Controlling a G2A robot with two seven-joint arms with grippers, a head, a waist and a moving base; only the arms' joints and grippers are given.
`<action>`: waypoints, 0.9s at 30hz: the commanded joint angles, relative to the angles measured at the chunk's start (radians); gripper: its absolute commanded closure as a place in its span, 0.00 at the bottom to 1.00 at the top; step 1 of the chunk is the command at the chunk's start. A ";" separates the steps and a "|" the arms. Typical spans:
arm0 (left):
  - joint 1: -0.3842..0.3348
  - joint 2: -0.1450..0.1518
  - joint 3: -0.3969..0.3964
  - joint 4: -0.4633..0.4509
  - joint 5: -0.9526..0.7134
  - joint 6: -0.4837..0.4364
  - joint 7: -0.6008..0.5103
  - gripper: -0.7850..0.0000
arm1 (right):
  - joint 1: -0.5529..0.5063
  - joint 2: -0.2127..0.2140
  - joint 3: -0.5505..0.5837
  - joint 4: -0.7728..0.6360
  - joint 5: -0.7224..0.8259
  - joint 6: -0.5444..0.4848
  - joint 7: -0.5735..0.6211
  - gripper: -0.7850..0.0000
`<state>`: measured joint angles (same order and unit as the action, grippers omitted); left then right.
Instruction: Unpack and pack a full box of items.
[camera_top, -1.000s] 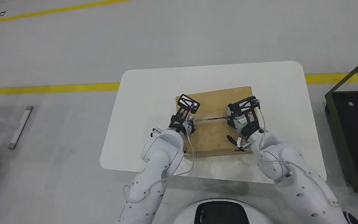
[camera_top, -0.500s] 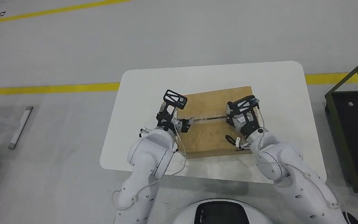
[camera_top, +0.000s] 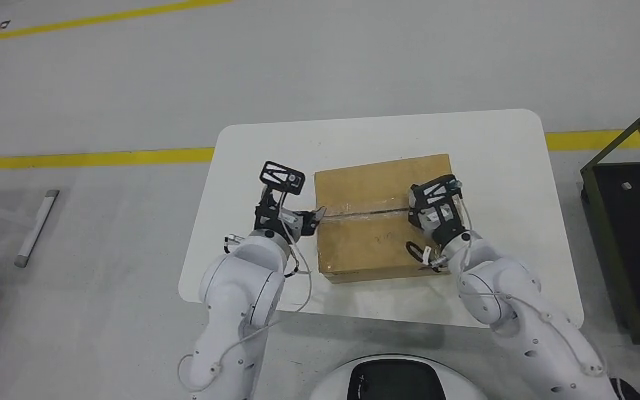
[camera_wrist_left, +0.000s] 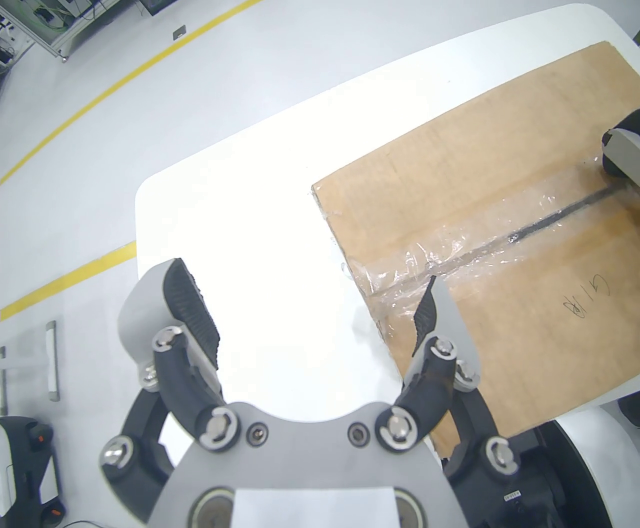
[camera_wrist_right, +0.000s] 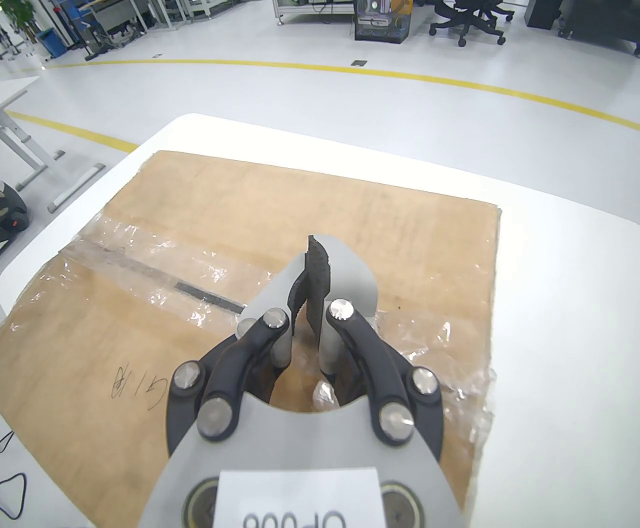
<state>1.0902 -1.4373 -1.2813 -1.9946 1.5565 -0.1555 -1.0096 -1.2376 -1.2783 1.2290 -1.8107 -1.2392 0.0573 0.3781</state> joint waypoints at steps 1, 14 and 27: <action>0.002 0.001 -0.007 -0.009 -0.005 0.002 0.006 0.00 | -0.002 0.000 0.011 -0.014 0.005 0.007 -0.006 1.00; 0.001 0.007 -0.043 -0.033 -0.055 -0.002 0.051 0.00 | -0.019 0.005 0.085 -0.010 -0.001 0.015 0.028 1.00; 0.046 0.019 -0.086 -0.086 -0.092 -0.021 0.190 0.00 | -0.142 0.016 0.347 -0.093 0.088 0.103 -0.068 1.00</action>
<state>1.1315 -1.4194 -1.3651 -2.0785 1.4676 -0.1759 -0.8308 -1.3685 -1.2639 1.5584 -1.9207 -1.1423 0.1664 0.3104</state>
